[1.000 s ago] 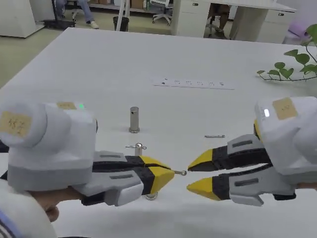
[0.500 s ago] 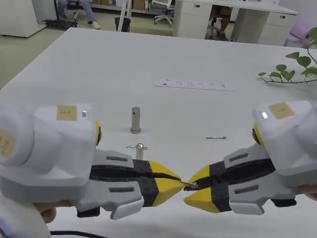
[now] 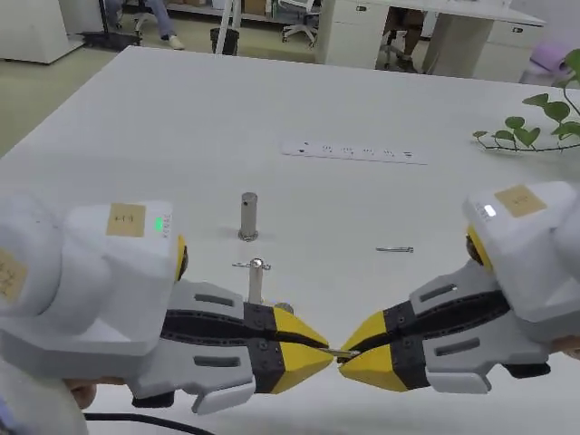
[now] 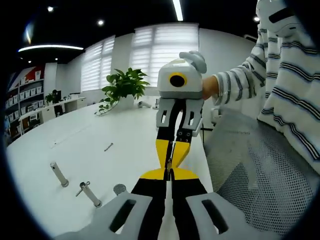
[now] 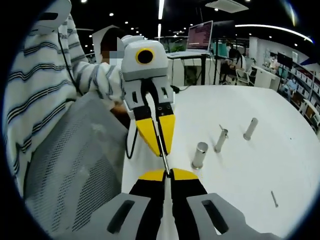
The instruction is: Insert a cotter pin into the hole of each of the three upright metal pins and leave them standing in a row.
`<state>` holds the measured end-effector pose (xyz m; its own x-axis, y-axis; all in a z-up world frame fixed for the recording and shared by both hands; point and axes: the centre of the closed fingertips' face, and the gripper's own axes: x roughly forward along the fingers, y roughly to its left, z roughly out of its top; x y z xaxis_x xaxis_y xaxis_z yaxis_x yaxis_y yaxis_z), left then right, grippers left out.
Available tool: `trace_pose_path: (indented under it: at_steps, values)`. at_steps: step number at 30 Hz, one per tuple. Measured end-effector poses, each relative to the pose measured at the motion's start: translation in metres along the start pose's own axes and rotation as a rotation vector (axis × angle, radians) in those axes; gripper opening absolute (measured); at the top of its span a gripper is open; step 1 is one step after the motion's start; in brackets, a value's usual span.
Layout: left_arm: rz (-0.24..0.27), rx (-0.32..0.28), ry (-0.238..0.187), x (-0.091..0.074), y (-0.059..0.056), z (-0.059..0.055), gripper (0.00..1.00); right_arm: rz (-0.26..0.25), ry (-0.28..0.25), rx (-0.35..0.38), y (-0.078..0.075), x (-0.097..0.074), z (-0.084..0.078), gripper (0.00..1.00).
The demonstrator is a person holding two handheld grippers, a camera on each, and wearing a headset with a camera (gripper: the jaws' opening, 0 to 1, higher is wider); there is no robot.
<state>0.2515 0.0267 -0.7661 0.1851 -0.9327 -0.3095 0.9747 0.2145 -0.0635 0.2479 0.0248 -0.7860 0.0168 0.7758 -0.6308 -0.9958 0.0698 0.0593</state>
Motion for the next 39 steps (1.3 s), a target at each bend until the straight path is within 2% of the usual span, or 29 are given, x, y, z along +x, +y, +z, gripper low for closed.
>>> trace_pose_path:
  at_steps: [5,10,15,22,27,29,31,32,34,37,39]
  values:
    - [-0.031,0.038,0.050,0.001,-0.005,-0.007,0.00,0.044,0.009,-0.017,0.007,0.000,0.001,0.05]
    - [-0.048,0.050,0.070,0.002,-0.007,-0.009,0.01,0.052,0.027,-0.019,0.010,0.001,-0.002,0.04]
    - [-0.043,0.043,0.056,0.001,-0.005,-0.007,0.01,0.037,-0.004,-0.004,0.006,0.000,0.000,0.04]
    - [-0.025,0.047,0.048,0.000,-0.001,-0.006,0.02,0.022,-0.020,-0.011,0.002,0.000,0.002,0.03]
    - [-0.005,0.035,0.028,-0.001,0.002,-0.005,0.18,-0.007,-0.048,0.015,-0.007,0.000,0.003,0.03]
    - [0.016,0.032,0.046,-0.001,0.007,-0.009,0.23,-0.023,-0.050,0.020,-0.012,-0.001,0.003,0.03]
    - [0.039,0.036,0.044,-0.002,0.011,-0.011,0.27,-0.042,-0.051,0.025,-0.017,-0.003,0.001,0.03]
    - [0.064,0.020,0.030,-0.004,0.017,-0.011,0.28,-0.046,-0.054,0.030,-0.019,-0.004,0.001,0.03]
    - [0.127,0.044,0.011,-0.009,0.029,-0.007,0.31,-0.064,-0.059,0.041,-0.024,-0.005,0.000,0.03]
    - [0.158,0.026,-0.005,-0.014,0.038,-0.006,0.35,-0.086,-0.054,0.044,-0.030,-0.006,-0.004,0.03]
    - [0.187,0.023,0.007,-0.016,0.046,-0.010,0.36,-0.093,-0.049,0.050,-0.034,-0.006,-0.007,0.03]
